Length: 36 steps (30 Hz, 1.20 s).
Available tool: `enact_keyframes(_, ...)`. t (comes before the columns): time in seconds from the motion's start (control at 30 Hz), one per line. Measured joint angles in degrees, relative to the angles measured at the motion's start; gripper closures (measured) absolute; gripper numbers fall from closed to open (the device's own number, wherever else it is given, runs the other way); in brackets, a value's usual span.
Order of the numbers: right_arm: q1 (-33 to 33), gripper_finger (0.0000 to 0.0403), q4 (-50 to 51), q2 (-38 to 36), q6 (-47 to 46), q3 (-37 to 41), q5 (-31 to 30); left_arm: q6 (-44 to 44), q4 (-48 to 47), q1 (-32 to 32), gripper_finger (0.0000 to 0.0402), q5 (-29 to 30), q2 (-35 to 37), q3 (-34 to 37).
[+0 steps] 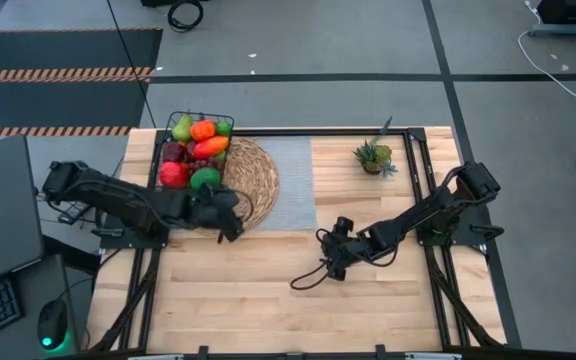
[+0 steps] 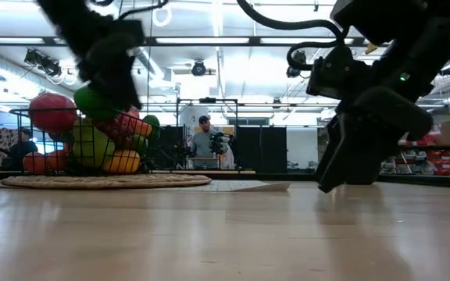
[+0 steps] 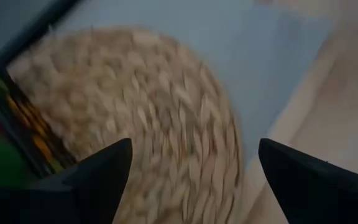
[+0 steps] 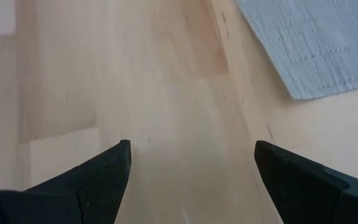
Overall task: Build produce basket
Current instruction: Return to Home Position
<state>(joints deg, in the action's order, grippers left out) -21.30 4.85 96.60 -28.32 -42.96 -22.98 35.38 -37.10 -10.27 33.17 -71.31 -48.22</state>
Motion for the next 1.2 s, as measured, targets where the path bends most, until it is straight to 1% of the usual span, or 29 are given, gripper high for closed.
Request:
enact_keyframes(0.07,-0.27,0.0057,0.81,0.00,-0.03,0.00,-0.03,2.66,-0.12,-1.81,0.0044,-0.11,0.00,2.49)
enact_keyframes(0.13,-0.32,0.0057,1.34,0.00,-0.37,0.00,-0.04,4.20,2.74,-4.12,0.0044,-0.56,0.00,4.76)
enact_keyframes(0.23,-0.32,0.0057,1.04,0.00,-0.38,0.00,-1.46,3.88,13.92,-8.35,0.0044,-1.89,0.00,8.33)
enact_keyframes(0.3,-0.42,0.0057,0.65,-0.35,0.01,0.00,-3.33,1.56,22.08,-11.37,0.0046,-1.72,0.00,9.78)
enact_keyframes(0.4,-0.50,0.0057,0.29,-2.37,0.49,0.00,-6.06,-2.04,29.69,-15.24,0.0060,1.98,0.00,10.20)
enact_keyframes(0.47,-0.50,0.0057,1.06,-4.23,0.54,0.00,-7.31,-4.40,31.80,-16.96,0.0081,5.63,0.00,10.22)
enact_keyframes(0.53,-0.45,0.0057,3.13,-6.39,0.80,0.00,-8.30,-6.00,31.77,-18.50,0.0112,8.60,0.76,10.27)
enact_keyframes(0.6,-0.32,0.0057,5.61,-9.16,1.41,0.00,-9.29,-6.39,31.02,-19.66,0.0150,10.32,1.58,10.27)
enact_keyframes(0.67,-0.32,0.0066,6.60,-12.51,2.03,0.73,-10.55,-6.34,28.90,-20.49,0.0196,10.92,2.35,10.27)
enact_keyframes(0.77,-0.29,0.0103,6.39,-18.87,3.30,3.06,-11.20,-6.56,26.16,-21.28,0.0274,11.97,4.23,10.29)
enact_keyframes(0.87,0.44,0.0162,5.43,-25.95,4.25,6.53,-11.72,-6.87,22.39,-21.40,0.0356,13.66,7.15,10.29)
enact_keyframes(0.9,0.73,0.0185,3.98,-28.32,4.64,8.14,-11.60,-7.16,21.41,-21.33,0.0378,14.54,8.14,10.30)
enact_keyframes(0.93,1.11,0.0207,1.89,-30.76,5.16,10.13,-11.38,-7.51,21.47,-21.29,0.0389,15.20,9.28,10.71)
enact_keyframes(0.97,1.47,0.0230,-1.28,-32.97,5.94,12.29,-10.32,-8.25,22.24,-21.27,0.0391,15.63,10.69,11.71)
enact_keyframes(1.03,2.31,0.0273,-9.21,-37.17,7.38,17.52,-6.39,-10.43,26.94,-20.99,0.0391,15.56,13.37,15.26)
enact_keyframes(1.13,3.81,0.0332,-22.14,-41.94,8.38,26.02,-1.41,-13.78,39.26,-20.07,0.0397,12.17,17.90,23.78)
enact_keyframes(1.2,4.65,0.0366,-29.07,-44.47,8.73,31.31,-0.13,-17.06,51.25,-19.28,0.0397,8.45,20.40,30.32)
